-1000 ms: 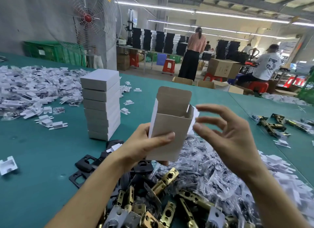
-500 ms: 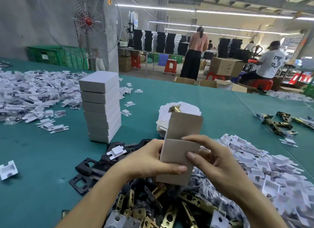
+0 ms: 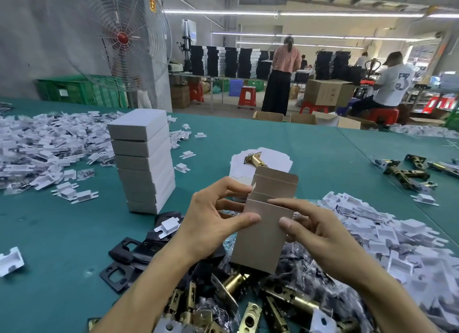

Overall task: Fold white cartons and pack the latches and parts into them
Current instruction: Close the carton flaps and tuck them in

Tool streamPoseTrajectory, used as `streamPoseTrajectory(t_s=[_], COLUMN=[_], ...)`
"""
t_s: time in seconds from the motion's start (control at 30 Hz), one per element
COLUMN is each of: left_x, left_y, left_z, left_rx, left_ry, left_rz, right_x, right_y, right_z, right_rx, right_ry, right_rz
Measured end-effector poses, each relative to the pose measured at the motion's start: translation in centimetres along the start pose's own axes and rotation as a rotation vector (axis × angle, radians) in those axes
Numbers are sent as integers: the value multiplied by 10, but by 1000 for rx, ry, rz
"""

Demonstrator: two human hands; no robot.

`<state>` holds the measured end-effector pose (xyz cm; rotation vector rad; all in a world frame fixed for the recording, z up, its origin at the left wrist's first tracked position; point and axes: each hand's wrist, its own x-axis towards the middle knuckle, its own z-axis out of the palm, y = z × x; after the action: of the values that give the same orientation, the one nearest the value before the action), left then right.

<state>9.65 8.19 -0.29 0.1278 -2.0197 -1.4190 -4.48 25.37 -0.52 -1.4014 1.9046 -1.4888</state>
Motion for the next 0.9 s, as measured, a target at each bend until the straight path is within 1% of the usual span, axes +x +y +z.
streamPoseTrajectory(t_s=[0.1, 0.23, 0.37, 0.5, 0.6, 0.63, 0.7, 0.83, 0.9], left_x=[0, -2, -2, -2, -2, -2, -3, -5, -5], left_y=[0, 3, 5, 6, 5, 5, 6, 5, 6], left_z=[2, 4, 3, 1, 1, 2, 4, 6, 6], left_rx=[-6, -44, -31, 2, -35, -46, -48, -4, -33], left_ry=[-20, -101, -99, -72, -96, -105, -98, 39, 89], left_rz=[-23, -94, -111, -100, -115, -110, -72, 66, 104], right_x=[-1, -1, 1, 1, -1, -1, -1, 0, 1], right_y=[-2, -7, -9, -13, -17, -18, -20, -22, -22], right_z=[0, 7, 12, 16, 17, 16, 16, 16, 14], right_rx=[-49, -26, -3, -6, 120, 150, 133, 130, 117], right_ry=[4, -18, 21, 149, 212, 220, 223, 254, 283], right_rz=[-15, -46, -83, -252, -341, -342, -315, -255, -219])
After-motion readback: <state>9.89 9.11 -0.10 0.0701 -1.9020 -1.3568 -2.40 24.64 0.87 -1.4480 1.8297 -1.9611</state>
